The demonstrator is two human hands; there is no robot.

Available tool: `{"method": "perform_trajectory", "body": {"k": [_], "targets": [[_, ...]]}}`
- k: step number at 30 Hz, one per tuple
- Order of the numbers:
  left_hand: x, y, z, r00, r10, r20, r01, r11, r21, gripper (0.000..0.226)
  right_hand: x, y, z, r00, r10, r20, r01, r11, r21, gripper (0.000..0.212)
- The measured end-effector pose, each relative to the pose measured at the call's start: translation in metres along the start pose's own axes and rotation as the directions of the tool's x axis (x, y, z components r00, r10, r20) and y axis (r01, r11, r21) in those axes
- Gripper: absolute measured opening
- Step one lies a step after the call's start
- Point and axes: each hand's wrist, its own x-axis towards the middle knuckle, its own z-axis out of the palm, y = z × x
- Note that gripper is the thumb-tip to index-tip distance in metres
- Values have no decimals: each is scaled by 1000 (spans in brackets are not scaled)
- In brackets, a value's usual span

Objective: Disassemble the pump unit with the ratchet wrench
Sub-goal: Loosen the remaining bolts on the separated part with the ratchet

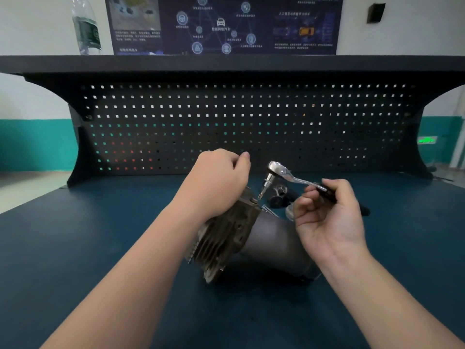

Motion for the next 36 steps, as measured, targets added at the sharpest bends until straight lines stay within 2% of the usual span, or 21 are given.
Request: {"method": "perform_trajectory", "body": {"k": [4, 9, 12, 15, 18, 21, 23, 26, 28, 32, 36], "targets": [[7, -7, 2, 1000, 10, 24, -9, 998, -56, 50, 3, 1, -2, 998, 57, 7, -57, 996, 72, 47], [11, -9, 3, 998, 2, 66, 3, 998, -62, 48, 5, 4, -2, 997, 76, 9, -76, 995, 65, 43], [11, -10, -3, 972, -31, 232, 79, 976, -201, 43, 3, 5, -1, 997, 78, 20, -78, 997, 25, 44], [12, -12, -14, 912, 5, 411, 186, 887, -423, 31, 2, 5, 1, 996, 93, 7, -93, 995, 18, 32], [15, -14, -16, 890, 43, 453, 142, 920, -366, 22, 4, 4, 1, 996, 94, -4, -94, 995, 31, 24], [16, -20, -16, 871, 122, 477, 46, 945, -325, 26, 5, 5, 0, 995, 96, 16, -96, 995, 29, 25], [15, -23, -15, 872, 205, 444, -31, 930, -367, 30, 4, 4, -1, 995, 92, 35, -93, 996, 18, 26], [13, -23, -11, 909, 226, 351, -76, 917, -392, 31, 4, 4, -1, 995, 90, 52, -90, 996, 11, 32], [13, -22, -6, 937, 204, 285, -95, 930, -355, 32, 3, 5, -1, 996, 64, 55, -64, 998, -2, 35], [13, -19, -3, 980, 121, 155, -80, 966, -245, 38, 1, 6, 1, 997, -24, 70, 29, 997, -67, 27], [11, -14, 0, 993, 58, 104, -37, 980, -195, 44, 1, 6, -1, 998, -43, 38, 45, 997, -58, 42]]}}
